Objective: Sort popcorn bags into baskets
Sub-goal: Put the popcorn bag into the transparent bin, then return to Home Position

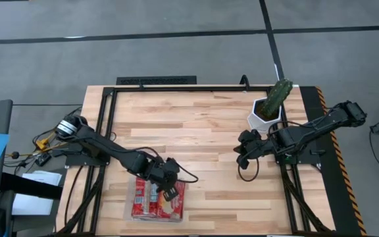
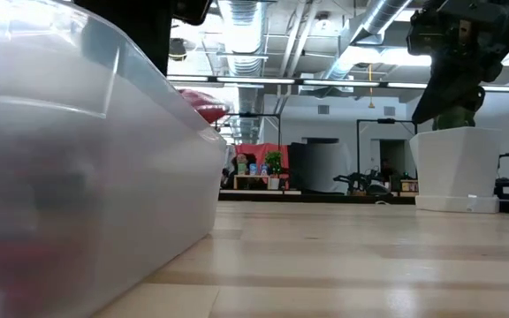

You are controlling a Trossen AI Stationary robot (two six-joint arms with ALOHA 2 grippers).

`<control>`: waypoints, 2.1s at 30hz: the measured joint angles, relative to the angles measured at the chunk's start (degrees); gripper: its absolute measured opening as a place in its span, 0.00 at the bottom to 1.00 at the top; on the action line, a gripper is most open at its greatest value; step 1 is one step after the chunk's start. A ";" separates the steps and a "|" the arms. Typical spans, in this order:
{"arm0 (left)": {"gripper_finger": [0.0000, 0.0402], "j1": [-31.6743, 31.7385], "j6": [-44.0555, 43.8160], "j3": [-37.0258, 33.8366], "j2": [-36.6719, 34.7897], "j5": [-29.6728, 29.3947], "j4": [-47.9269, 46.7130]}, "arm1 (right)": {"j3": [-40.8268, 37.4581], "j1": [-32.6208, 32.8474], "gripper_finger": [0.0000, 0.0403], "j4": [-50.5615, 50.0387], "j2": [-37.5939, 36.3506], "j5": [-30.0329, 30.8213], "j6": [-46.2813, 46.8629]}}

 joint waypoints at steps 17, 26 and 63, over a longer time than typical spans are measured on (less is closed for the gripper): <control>0.09 0.87 2.22 -3.22 -0.59 4.07 3.16 | 0.00 -0.02 0.07 0.46 0.00 -0.02 0.52; 0.45 4.02 3.04 -3.22 -4.09 9.38 1.39 | 3.85 -0.15 0.11 2.79 -1.35 0.01 -4.85; 0.55 41.22 27.67 -54.10 -70.64 37.17 48.38 | -14.17 -7.23 0.09 2.07 -57.86 7.73 -23.51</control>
